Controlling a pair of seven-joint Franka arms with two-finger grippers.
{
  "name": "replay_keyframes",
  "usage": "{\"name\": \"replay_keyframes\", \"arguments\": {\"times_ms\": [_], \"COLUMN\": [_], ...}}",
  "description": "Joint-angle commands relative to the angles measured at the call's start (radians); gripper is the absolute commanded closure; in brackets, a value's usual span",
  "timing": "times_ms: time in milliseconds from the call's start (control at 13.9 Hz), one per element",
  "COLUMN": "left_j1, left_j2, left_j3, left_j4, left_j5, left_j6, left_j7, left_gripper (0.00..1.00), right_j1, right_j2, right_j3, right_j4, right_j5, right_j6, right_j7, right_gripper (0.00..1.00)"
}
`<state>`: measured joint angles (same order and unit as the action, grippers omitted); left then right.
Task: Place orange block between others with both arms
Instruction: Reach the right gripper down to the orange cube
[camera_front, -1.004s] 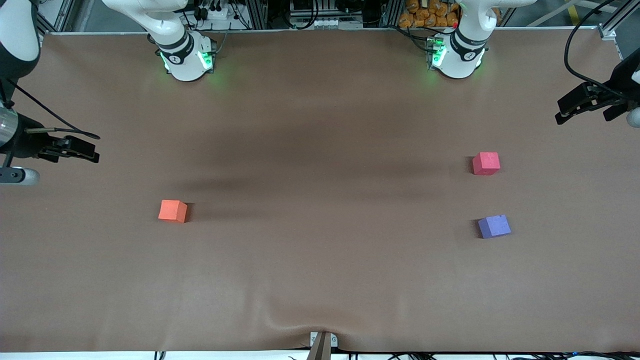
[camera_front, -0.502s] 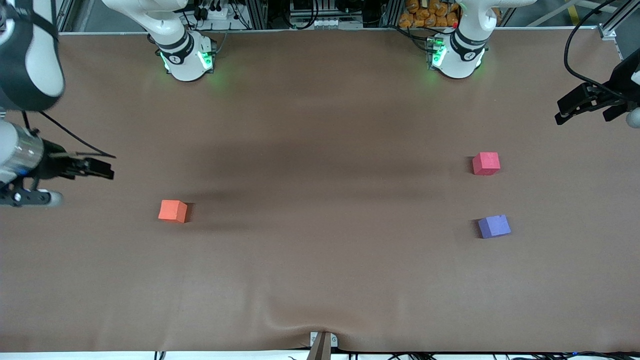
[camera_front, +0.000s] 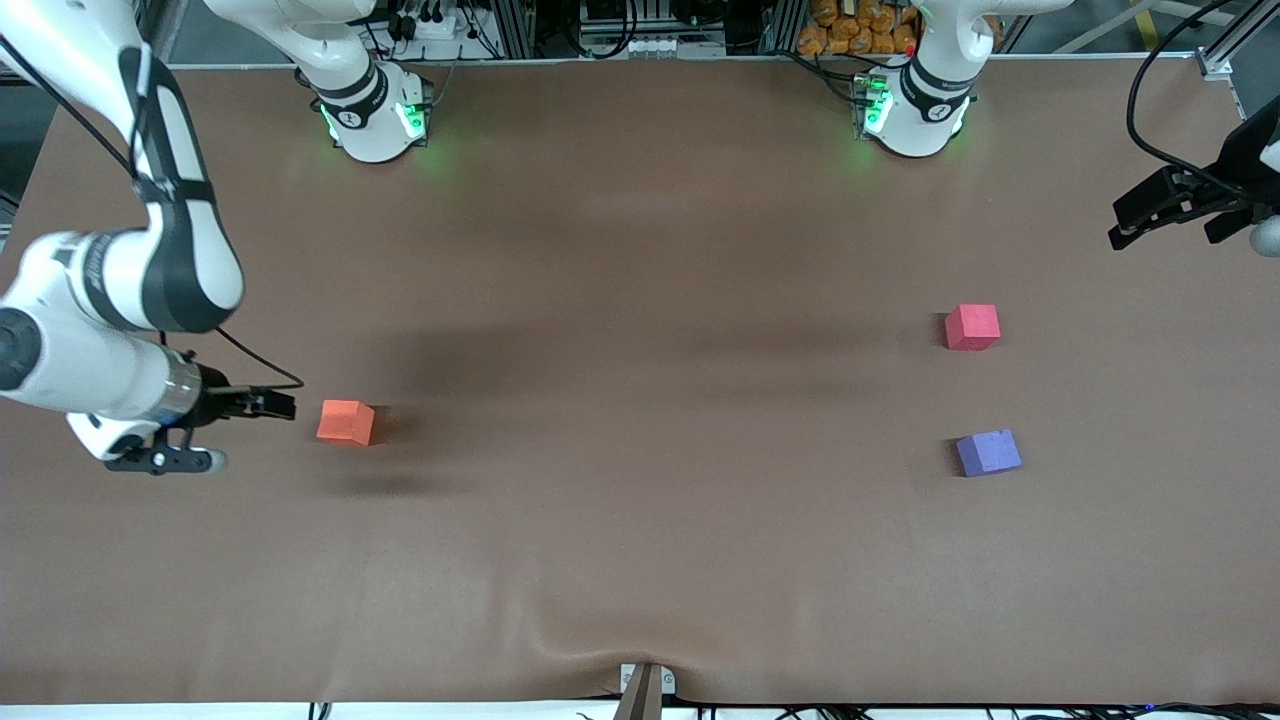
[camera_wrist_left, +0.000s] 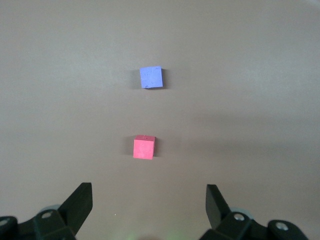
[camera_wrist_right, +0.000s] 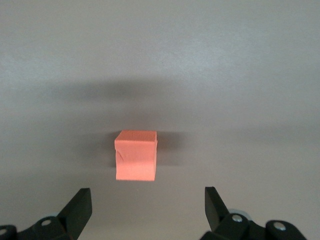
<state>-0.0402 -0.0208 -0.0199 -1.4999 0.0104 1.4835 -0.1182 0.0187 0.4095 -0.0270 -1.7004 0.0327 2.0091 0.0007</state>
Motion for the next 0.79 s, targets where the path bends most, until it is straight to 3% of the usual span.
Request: {"name": "replay_keyframes", "arguments": {"times_ms": [0,359,717], "left_j1": [-0.003,-0.001,-0.001], "left_j2": [-0.001,-0.001,-0.001], "left_j3": [-0.002,-0.002,-0.002], "left_j4": [0.006,0.006,0.004], "left_j5": [0.005,0.005,0.003], "left_j6": [-0.005,-0.005,-0.005], "left_j7": [0.012,0.012,0.012], "left_gripper": [0.00,0.00,0.00], "right_j1": [0.020,0.053,0.060], "right_j2": [0.041,0.078,0.103], "right_j3": [0.001,0.001,-0.001], "right_j4": [-0.011,-0.133,-0.169], "right_j5": [-0.007,-0.007,-0.008], "right_j6": [0.051,0.244,0.278], "right_j7": [0.021,0.091,0.091], "right_gripper": [0.00,0.00,0.00]}}
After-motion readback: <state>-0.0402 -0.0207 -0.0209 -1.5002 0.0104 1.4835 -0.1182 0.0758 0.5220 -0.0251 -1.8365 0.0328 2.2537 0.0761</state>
